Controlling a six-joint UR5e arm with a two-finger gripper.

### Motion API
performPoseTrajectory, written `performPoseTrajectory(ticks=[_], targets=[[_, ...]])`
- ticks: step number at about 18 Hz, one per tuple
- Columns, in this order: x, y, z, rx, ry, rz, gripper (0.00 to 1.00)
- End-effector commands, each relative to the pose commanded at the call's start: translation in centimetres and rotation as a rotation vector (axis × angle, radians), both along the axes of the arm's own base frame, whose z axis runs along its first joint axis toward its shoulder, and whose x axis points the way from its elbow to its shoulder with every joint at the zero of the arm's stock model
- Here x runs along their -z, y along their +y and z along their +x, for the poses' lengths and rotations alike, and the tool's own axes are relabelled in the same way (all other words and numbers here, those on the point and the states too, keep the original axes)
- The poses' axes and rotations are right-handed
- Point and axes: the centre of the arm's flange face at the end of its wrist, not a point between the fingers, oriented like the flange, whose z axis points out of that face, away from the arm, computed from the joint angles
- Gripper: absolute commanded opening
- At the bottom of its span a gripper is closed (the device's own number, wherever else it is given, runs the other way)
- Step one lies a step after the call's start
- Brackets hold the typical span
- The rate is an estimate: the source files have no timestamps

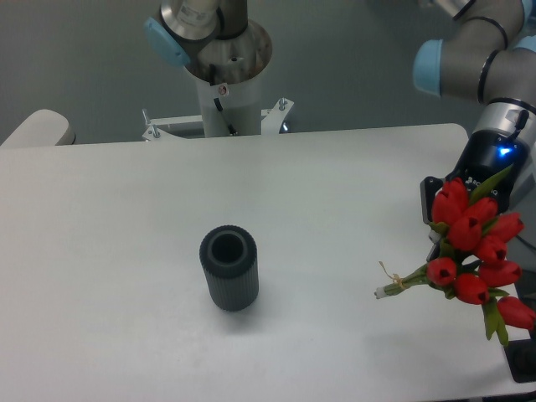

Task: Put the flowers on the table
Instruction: 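Hold the red tulip bunch in the gripper beside the table edge, then carry the red tulips over the table toward the black vase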

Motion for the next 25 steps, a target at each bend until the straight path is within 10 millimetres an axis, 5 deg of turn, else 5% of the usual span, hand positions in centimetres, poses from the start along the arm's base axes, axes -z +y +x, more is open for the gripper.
performPoseTrajectory(ticks=[18, 25], targets=[[-2.0, -2.1, -1.3, -0.039, 0.141, -0.067, 0.29], [-3.6, -3.5, 1.3, -0.098, 0.285, -0.286, 0.29]])
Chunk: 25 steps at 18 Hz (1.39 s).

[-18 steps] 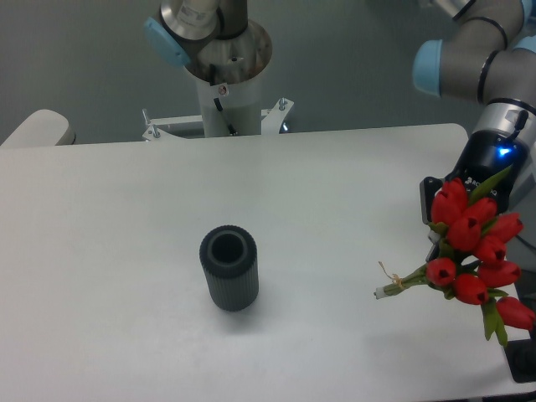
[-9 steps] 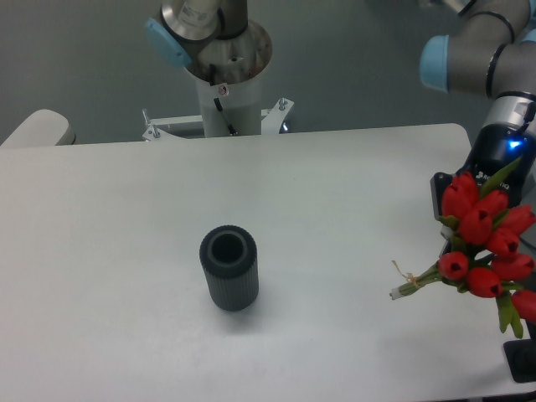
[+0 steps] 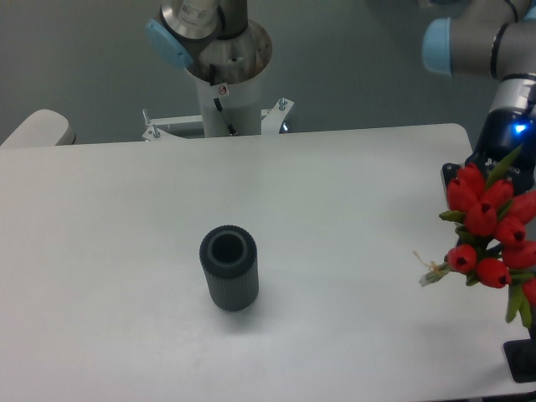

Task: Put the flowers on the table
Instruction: 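Carry the red tulips over the table toward the black vase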

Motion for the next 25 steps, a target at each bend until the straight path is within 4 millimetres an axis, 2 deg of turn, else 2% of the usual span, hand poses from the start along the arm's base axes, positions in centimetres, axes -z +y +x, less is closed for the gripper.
performPoseTrajectory(ticks=[5, 9, 13, 17, 20, 25], targets=[[1.1, 0.7, 2.7, -0.019, 0.094, -0.224, 0.29], [3.0, 0.6, 4.4, -0.003, 0.163, -0.396, 0.29], [6.2, -0.3, 5.6, 0.075, 0.198, -0.489, 0.29], [10.1, -2.1, 6.4, 0.163, 0.251, -0.701, 0.29], [12.0, -0.8, 8.1, 0.21, 0.248, -0.767, 0.29], [15.5, -1.4, 11.0, 0.322, 0.232, -0.803, 0.29]])
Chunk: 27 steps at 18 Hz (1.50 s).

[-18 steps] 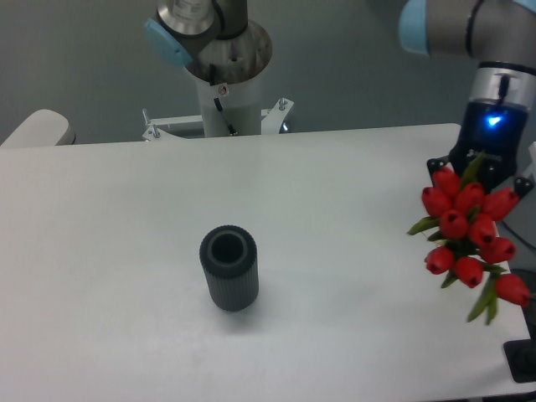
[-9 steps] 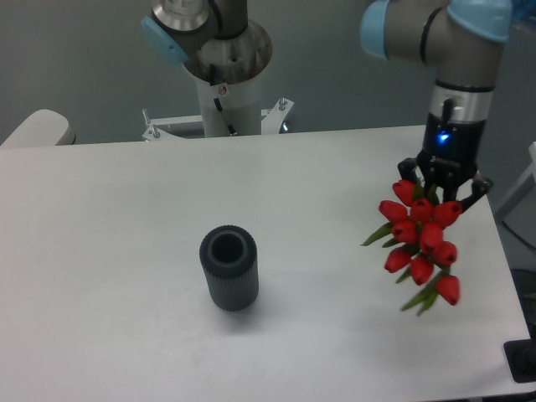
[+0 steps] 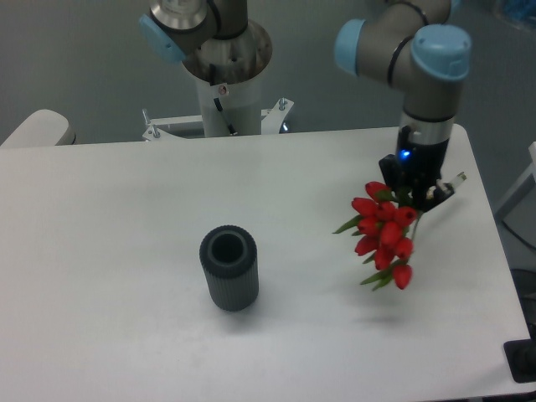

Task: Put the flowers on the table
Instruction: 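Carry the red tulips over the table toward the black vase, then lower the tulips and open the gripper to release them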

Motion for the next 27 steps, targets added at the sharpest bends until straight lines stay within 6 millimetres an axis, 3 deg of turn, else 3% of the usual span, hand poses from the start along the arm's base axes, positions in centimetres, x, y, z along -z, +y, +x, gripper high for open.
performPoseTrajectory(ticks=[2, 5, 12, 20, 23, 27], targets=[[0.8, 0.4, 2.6, 0.03, -0.019, -0.013, 0.29], [2.7, -0.2, 4.3, 0.033, -0.041, -0.076, 0.29], [3.3, -0.7, 4.2, 0.031, -0.025, -0.15, 0.29], [5.5, -0.1, 5.7, 0.055, -0.06, -0.183, 0.34], [5.8, 0.3, 5.5, 0.064, -0.064, -0.185, 0.43], [5.2, 0.5, 4.6, 0.059, -0.045, -0.171, 0.75]])
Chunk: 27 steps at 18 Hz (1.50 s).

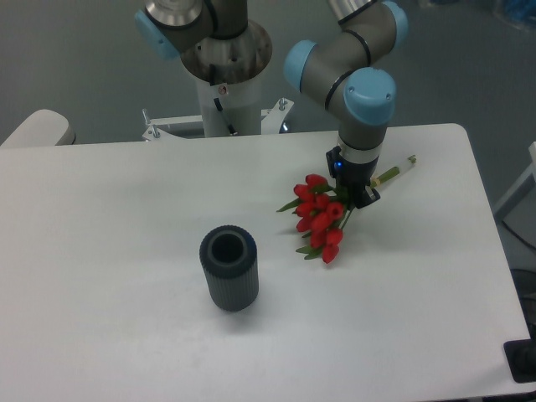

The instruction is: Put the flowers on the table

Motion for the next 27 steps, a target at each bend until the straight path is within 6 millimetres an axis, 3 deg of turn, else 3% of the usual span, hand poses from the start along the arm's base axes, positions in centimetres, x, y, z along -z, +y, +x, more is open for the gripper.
performPoseTrajectory(ticks=[2, 4, 8, 10, 14, 16, 19, 27], targets=[[-0.7, 0.2, -0.5, -0.002, 0.018, 0.008, 0.86], [-1.0, 0.4, -0.7, 0.0, 0.026, 0.013, 0.91], [-1.1, 0.5, -0.9, 0.002, 0.03, 0.016, 0.91], [-2.2, 0.9, -1.8, 0.001, 0.052, 0.027, 0.91], [-5.1, 4.3, -4.1, 0.027, 0.104, 0.085, 0.99], [-5.8, 6.5, -5.3, 0.047, 0.109, 0.133, 0.99], [-8.4, 8.7, -7.2, 0.049, 0.141, 0.179, 0.99], [-14.2, 14.4, -8.0, -0.054, 0.09, 0.203, 0.99]])
